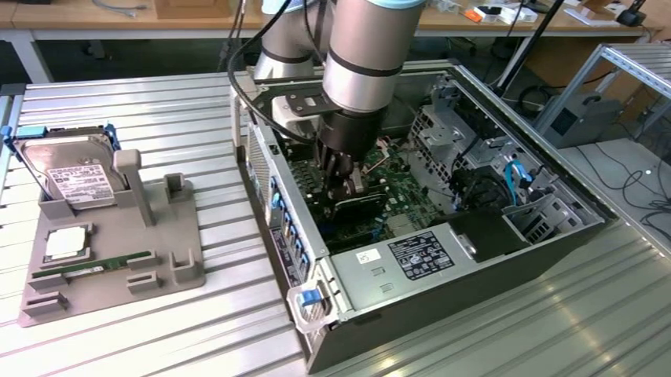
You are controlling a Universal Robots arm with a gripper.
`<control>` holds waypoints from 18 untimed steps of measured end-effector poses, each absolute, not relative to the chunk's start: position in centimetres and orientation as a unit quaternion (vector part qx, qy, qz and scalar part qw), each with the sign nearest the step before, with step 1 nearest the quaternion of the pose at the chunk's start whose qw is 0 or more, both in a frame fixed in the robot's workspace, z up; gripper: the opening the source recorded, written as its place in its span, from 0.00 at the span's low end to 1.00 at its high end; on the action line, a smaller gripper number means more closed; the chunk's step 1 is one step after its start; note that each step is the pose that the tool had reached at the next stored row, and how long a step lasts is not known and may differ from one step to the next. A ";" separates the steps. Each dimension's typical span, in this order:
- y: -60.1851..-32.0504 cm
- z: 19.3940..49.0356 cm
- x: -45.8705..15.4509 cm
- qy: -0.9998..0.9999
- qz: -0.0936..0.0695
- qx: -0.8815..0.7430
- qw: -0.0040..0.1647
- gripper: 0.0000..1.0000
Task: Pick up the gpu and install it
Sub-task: 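Press down on the gpu until it lock into place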
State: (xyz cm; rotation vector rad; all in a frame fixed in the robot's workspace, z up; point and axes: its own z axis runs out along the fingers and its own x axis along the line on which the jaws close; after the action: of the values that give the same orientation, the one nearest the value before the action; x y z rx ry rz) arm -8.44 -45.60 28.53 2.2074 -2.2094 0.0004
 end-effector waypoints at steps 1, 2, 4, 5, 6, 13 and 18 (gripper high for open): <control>-45.6 28.7 -8.2 -0.707 0.000 0.707 0.009 0.11; -45.6 28.7 -7.6 -0.707 -0.001 0.707 0.009 0.11; -45.8 28.7 -5.4 -0.707 -0.007 0.707 0.010 0.11; -45.8 28.7 -4.7 -0.707 -0.009 0.707 0.011 0.11; -45.8 28.7 -4.1 -0.707 -0.010 0.707 0.011 0.11; -45.9 29.5 -2.5 -0.707 -0.014 0.707 0.010 0.11; -45.9 30.6 -1.7 -0.707 -0.015 0.707 0.008 0.11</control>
State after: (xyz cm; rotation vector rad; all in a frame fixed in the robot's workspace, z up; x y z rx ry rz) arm -1.67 -45.85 30.63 2.2089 -2.2102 -0.0478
